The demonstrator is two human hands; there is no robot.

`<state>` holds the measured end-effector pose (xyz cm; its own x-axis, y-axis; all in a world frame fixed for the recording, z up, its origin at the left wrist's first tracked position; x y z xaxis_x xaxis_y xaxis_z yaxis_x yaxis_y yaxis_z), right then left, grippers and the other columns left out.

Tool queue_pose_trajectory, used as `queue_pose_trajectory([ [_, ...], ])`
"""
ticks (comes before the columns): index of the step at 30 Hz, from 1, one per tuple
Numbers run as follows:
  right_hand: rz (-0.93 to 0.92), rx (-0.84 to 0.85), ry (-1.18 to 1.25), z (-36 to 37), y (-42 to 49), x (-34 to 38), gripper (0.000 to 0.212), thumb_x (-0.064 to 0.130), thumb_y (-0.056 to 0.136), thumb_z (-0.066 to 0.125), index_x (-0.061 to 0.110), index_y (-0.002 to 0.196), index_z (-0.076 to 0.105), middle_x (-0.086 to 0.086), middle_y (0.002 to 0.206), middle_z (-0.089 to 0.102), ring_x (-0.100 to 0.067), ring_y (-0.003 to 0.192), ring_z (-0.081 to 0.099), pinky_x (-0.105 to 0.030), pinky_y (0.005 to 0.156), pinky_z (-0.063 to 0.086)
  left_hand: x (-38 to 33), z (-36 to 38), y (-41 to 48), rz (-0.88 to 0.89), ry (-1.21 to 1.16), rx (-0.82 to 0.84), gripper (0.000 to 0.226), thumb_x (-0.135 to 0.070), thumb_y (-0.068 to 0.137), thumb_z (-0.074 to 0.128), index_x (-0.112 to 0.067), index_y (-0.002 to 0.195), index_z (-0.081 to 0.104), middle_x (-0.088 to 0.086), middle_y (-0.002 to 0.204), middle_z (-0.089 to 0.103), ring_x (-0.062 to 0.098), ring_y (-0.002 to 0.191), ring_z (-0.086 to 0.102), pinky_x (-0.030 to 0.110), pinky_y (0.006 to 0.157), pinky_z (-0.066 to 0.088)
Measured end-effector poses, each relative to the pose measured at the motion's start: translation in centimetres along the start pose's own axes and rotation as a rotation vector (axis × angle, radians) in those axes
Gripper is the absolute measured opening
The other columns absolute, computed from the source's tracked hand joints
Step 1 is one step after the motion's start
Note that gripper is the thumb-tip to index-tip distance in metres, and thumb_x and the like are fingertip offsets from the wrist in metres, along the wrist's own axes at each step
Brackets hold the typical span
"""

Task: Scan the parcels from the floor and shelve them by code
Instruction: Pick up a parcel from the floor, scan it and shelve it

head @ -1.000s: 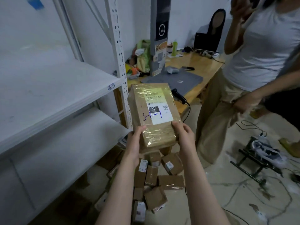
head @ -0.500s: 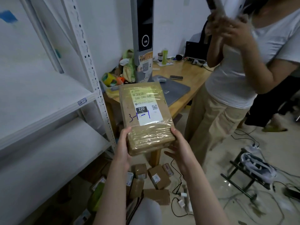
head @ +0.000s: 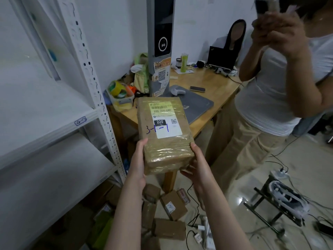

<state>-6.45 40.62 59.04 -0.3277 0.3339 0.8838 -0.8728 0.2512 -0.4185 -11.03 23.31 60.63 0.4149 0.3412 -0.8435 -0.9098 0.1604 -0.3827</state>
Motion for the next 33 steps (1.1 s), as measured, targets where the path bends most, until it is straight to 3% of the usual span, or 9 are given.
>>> queue_pose_trajectory([
  [6, 0.06, 0.021, 0.057, 4.6, 3.4, -0.4, 0.025, 0.059, 0.089, 0.057, 0.034, 0.095, 0.055, -0.001, 0.105, 0.065, -0.024, 0.106, 0.061, -0.047, 0.103, 0.048, -2.3, -3.1, 2.9, -0.007, -0.015, -0.028, 0.047, -0.061, 0.091, 0.053, -0.03, 0.125, 0.064, 0.005, 0.106, 0.077, 0.029, 0.102, 0.072, 0.053, 0.095, 0.054],
  [11, 0.123, 0.061, 0.036, 6.8, 5.9, -2.2, 0.078, 0.082, 0.058, 0.067, 0.033, 0.119, 0.056, -0.006, 0.124, 0.063, -0.027, 0.113, 0.061, -0.044, 0.094, 0.053, -3.2, -5.2, 3.8, 0.006, 0.039, -0.052, 0.031, -0.049, 0.09, 0.059, -0.032, 0.115, 0.064, -0.001, 0.091, 0.079, 0.026, 0.094, 0.072, 0.045, 0.085, 0.057],
  [18, 0.189, 0.065, 0.066, 8.0, 10.7, -3.1, 0.113, 0.093, 0.05, 0.06, 0.026, 0.139, 0.047, -0.006, 0.13, 0.059, -0.027, 0.115, 0.059, -0.043, 0.087, 0.055, -2.6, -6.1, 6.1, -0.022, -0.017, -0.24, 0.02, -0.039, 0.086, 0.068, -0.026, 0.102, 0.067, 0.005, 0.103, 0.075, 0.03, 0.101, 0.069, 0.055, 0.096, 0.053],
  [20, 0.199, 0.073, 0.051, 7.9, 12.5, -2.9, 0.104, 0.092, 0.058, 0.055, 0.022, 0.135, 0.052, -0.008, 0.128, 0.06, -0.028, 0.114, 0.06, -0.042, 0.086, 0.054, -2.6, -5.8, 7.1, -0.018, -0.057, -0.302, 0.021, -0.037, 0.087, 0.068, -0.022, 0.102, 0.068, 0.004, 0.098, 0.076, 0.028, 0.096, 0.07, 0.051, 0.094, 0.055],
  [23, 0.199, 0.084, 0.028, 7.2, 15.6, -2.2, 0.065, 0.074, 0.087, 0.046, 0.018, 0.114, 0.063, -0.009, 0.115, 0.066, -0.027, 0.107, 0.062, -0.045, 0.095, 0.051, -3.1, -5.0, 8.6, 0.006, -0.1, -0.39, 0.021, -0.036, 0.087, 0.069, -0.021, 0.101, 0.068, 0.004, 0.1, 0.073, 0.024, 0.092, 0.068, 0.044, 0.088, 0.055],
  [26, 0.173, 0.062, -0.004, 5.2, 19.3, -1.1, 0.061, 0.067, 0.09, 0.047, 0.016, 0.116, 0.067, -0.006, 0.107, 0.068, -0.025, 0.1, 0.063, -0.043, 0.093, 0.051, -3.1, -4.4, 10.5, 0.027, -0.117, -0.48, 0.039, -0.042, 0.078, 0.076, -0.02, 0.108, 0.067, 0.007, 0.111, 0.071, 0.027, 0.098, 0.067, 0.043, 0.082, 0.058],
  [28, 0.151, -0.006, -0.065, 3.4, 21.8, -0.1, 0.053, 0.059, 0.095, 0.049, 0.016, 0.121, 0.066, -0.004, 0.114, 0.066, -0.024, 0.107, 0.062, -0.042, 0.091, 0.05, -2.8, -3.8, 11.6, 0.022, -0.132, -0.535, 0.042, -0.044, 0.08, 0.074, -0.02, 0.113, 0.063, 0.007, 0.113, 0.068, 0.027, 0.1, 0.066, 0.041, 0.077, 0.057],
  [30, 0.146, -0.115, -0.116, 1.4, 24.3, 0.8, 0.045, 0.049, 0.098, 0.052, 0.015, 0.124, 0.063, -0.004, 0.118, 0.063, -0.024, 0.111, 0.059, -0.041, 0.092, 0.049, -2.1, -3.1, 12.6, -0.003, -0.126, -0.556, 0.035, -0.045, 0.082, 0.071, -0.022, 0.107, 0.064, 0.006, 0.114, 0.066, 0.026, 0.101, 0.064, 0.045, 0.085, 0.056],
  [33, 0.138, -0.22, -0.226, -0.8, 28.2, 1.7, 0.029, 0.038, 0.096, 0.058, 0.014, 0.112, 0.062, -0.003, 0.105, 0.06, -0.024, 0.103, 0.056, -0.043, 0.098, 0.048, -1.5, -1.9, 13.7, -0.038, -0.126, -0.568, 0.027, -0.045, 0.083, 0.07, -0.024, 0.099, 0.065, 0.006, 0.11, 0.068, 0.027, 0.101, 0.064, 0.052, 0.096, 0.053],
])
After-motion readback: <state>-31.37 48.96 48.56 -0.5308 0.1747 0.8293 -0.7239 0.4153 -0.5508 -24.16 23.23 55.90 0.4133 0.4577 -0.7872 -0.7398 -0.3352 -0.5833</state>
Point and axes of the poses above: each hand's wrist, its own y-axis towards the middle knuckle, its own z-axis out of the palm, x = y × z, the point moved 4 cm from there along y, towards the middle knuckle
